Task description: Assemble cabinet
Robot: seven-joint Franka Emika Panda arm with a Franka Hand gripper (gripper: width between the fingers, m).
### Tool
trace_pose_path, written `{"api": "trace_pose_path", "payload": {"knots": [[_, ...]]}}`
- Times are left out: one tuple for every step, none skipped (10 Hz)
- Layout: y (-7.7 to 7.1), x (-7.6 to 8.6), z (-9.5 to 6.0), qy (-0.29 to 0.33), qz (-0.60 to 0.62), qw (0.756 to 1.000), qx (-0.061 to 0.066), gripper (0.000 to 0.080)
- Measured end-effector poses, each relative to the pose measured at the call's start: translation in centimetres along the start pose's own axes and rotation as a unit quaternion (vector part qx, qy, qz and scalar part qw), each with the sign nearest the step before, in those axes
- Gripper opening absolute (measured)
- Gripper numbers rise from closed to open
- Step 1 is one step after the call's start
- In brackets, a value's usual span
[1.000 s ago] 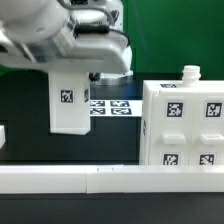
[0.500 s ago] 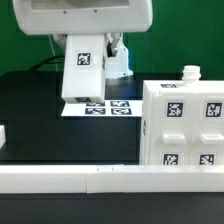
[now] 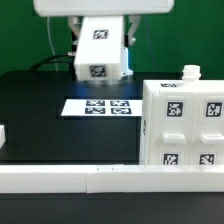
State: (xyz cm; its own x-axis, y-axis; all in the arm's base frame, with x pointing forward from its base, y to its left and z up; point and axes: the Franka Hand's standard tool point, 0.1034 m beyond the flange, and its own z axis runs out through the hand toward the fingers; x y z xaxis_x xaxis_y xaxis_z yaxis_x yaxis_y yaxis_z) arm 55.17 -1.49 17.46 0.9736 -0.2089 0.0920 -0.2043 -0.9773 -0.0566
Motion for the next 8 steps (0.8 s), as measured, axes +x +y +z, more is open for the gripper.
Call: {"api": "trace_pose_path", "payload": {"knots": [[-2.5, 0.3, 0.0, 0.037, 0.008, 0.999, 0.002, 0.0551], [-5.2, 0.5, 0.0, 0.094, -0.001, 0.996, 0.01, 0.0551], [-6.3, -0.3, 0.5, 0.131, -0.001, 0.991, 0.018, 0.0551], [-6.4, -0.5, 0.7, 0.158, -0.003, 0.987, 0.023, 0.0551], [-6.7, -0.5, 0.8, 0.193, -0.008, 0.981, 0.029, 0.0551], [-7.0, -0.7, 1.1, 0.202, -0.012, 0.979, 0.03, 0.0551], [-8.9, -1.2, 1.4, 0.207, -0.028, 0.977, 0.034, 0.0551], [-10.2, -1.0, 1.7, 0.207, -0.064, 0.976, 0.026, 0.0551]]}}
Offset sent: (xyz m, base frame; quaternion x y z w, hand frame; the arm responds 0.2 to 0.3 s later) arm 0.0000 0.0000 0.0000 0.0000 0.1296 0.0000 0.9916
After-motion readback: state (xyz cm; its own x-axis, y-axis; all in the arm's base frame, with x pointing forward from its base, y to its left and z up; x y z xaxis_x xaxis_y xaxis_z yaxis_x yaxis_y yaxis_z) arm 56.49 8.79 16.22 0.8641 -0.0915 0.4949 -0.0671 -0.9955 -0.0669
